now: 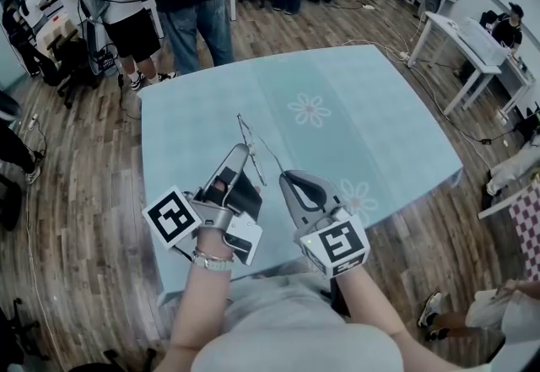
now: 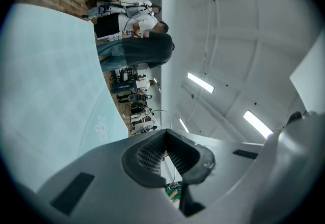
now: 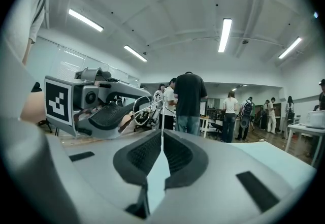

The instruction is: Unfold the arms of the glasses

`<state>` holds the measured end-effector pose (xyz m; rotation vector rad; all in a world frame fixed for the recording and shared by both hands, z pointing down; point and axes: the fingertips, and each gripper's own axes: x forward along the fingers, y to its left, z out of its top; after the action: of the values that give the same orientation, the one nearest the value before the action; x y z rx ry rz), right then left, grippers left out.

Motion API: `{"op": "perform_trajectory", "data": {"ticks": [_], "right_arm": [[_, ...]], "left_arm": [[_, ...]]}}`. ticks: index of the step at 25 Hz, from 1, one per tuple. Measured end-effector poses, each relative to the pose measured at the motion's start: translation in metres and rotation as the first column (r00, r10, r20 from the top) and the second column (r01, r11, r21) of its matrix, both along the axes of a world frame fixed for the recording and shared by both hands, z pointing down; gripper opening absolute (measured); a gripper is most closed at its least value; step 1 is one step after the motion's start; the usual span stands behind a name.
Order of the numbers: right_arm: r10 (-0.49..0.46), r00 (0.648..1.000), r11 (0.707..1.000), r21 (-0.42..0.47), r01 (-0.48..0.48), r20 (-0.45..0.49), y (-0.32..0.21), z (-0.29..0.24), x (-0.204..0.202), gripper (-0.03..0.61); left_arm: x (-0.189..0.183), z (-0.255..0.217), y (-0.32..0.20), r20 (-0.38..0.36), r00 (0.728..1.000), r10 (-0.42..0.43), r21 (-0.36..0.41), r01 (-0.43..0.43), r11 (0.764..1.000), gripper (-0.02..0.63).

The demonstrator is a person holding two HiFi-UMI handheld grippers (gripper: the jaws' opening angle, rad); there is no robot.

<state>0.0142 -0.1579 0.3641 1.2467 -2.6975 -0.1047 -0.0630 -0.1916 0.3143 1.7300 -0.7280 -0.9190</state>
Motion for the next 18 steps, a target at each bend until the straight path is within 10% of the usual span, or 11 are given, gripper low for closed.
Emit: {"op": "perform_trajectory", "data": {"ticks": [18], "right_arm": [[0.092,0.996,0.995,0.029,-0.092,0.001,-0.016,0.001,0.036,0.018]], "left_arm": [[0.007,0.007,0.016,-0.001,0.999,0.038,-0.004,-0.038,0.999,0.009]]}}
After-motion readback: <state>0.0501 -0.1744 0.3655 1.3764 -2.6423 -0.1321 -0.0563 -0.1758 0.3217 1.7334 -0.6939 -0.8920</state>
